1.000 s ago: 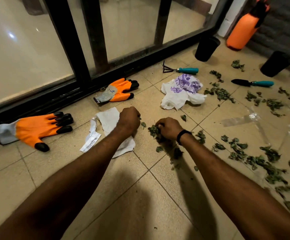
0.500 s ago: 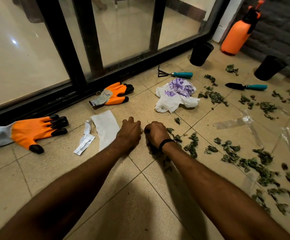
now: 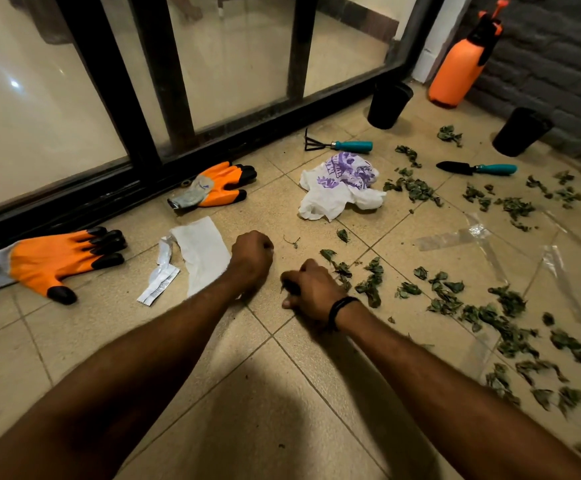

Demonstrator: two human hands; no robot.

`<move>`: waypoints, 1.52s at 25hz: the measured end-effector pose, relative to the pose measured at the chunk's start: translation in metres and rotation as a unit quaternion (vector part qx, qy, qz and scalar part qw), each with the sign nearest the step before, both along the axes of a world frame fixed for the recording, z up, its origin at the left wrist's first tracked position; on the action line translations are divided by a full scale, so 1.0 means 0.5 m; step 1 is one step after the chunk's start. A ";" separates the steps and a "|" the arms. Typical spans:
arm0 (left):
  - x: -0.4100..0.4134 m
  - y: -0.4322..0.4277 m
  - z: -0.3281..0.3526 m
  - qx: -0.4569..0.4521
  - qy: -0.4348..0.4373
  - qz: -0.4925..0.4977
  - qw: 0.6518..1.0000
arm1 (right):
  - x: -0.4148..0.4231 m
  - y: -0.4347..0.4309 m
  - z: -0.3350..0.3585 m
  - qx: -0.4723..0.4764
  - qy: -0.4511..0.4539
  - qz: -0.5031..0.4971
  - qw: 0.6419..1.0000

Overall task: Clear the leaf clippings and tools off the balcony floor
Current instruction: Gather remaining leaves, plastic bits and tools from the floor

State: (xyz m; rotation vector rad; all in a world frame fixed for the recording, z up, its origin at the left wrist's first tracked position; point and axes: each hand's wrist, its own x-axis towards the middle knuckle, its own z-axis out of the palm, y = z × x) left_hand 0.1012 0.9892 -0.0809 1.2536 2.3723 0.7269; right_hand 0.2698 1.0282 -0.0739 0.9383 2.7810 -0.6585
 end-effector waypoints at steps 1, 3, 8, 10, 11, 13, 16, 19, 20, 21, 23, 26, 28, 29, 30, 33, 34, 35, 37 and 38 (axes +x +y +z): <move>0.000 -0.002 0.002 -0.001 -0.009 0.004 1.000 | 0.000 -0.014 -0.007 0.029 0.008 0.020 0.999; 0.002 -0.005 0.007 0.008 -0.023 0.008 1.000 | -0.005 -0.018 -0.019 0.055 0.008 0.037 0.998; 0.030 -0.011 0.010 0.033 -0.047 -0.004 0.998 | -0.001 0.031 0.034 -0.068 0.088 -0.136 0.984; 0.049 -0.011 0.006 0.040 -0.039 -0.025 0.998 | 0.023 0.072 0.074 -0.165 0.147 -0.243 0.944; 0.054 -0.007 0.001 0.041 -0.034 -0.032 0.998 | 0.037 0.097 0.090 -0.179 0.164 -0.279 0.929; 0.059 0.009 -0.010 0.038 -0.020 -0.049 0.998 | 0.063 0.145 0.104 -0.110 0.142 -0.304 0.936; 0.071 0.055 -0.021 0.013 0.037 -0.118 0.992 | 0.086 0.169 0.080 -0.012 0.052 -0.277 0.959; 0.095 0.105 -0.023 -0.027 0.100 -0.203 0.974 | 0.091 0.133 0.027 0.014 0.002 -0.223 0.975; 0.105 0.119 -0.024 -0.039 0.111 -0.232 0.966 | 0.091 0.121 0.012 0.035 -0.003 -0.204 0.978; 0.114 0.129 -0.028 -0.048 0.117 -0.257 0.958 | 0.091 0.114 0.001 0.060 -0.002 -0.188 0.980; 0.134 0.132 -0.036 -0.054 0.139 -0.292 0.945 | 0.091 0.126 -0.004 0.061 0.009 -0.197 0.978; 0.151 0.122 -0.056 -0.034 0.195 -0.271 0.942 | 0.090 0.175 0.008 -0.004 0.058 -0.279 0.959; 0.152 0.115 -0.064 -0.005 0.170 -0.235 0.957 | 0.087 0.214 0.016 -0.013 0.088 -0.320 0.943; 0.148 0.112 -0.062 0.008 0.135 -0.211 0.968 | 0.083 0.230 0.018 -0.008 0.089 -0.323 0.942; 0.143 0.107 -0.053 0.020 0.089 -0.183 0.979 | 0.075 0.245 0.020 0.003 0.084 -0.313 0.946; 0.131 0.077 -0.023 0.036 0.001 -0.137 0.990 | 0.043 0.275 0.009 0.055 0.064 -0.246 0.966; 0.130 0.061 -0.016 0.040 -0.005 -0.143 0.989 | 0.035 0.277 0.002 0.060 0.060 -0.223 0.971; 0.131 0.046 -0.011 0.046 -0.005 -0.155 0.987 | 0.028 0.277 -0.008 0.060 0.053 -0.200 0.977; 0.136 0.019 -0.007 0.050 -0.005 -0.182 0.982 | 0.019 0.267 -0.024 0.069 0.032 -0.160 0.984; 0.140 0.006 -0.011 0.053 -0.011 -0.195 0.979 | 0.016 0.260 -0.029 0.077 0.025 -0.150 0.985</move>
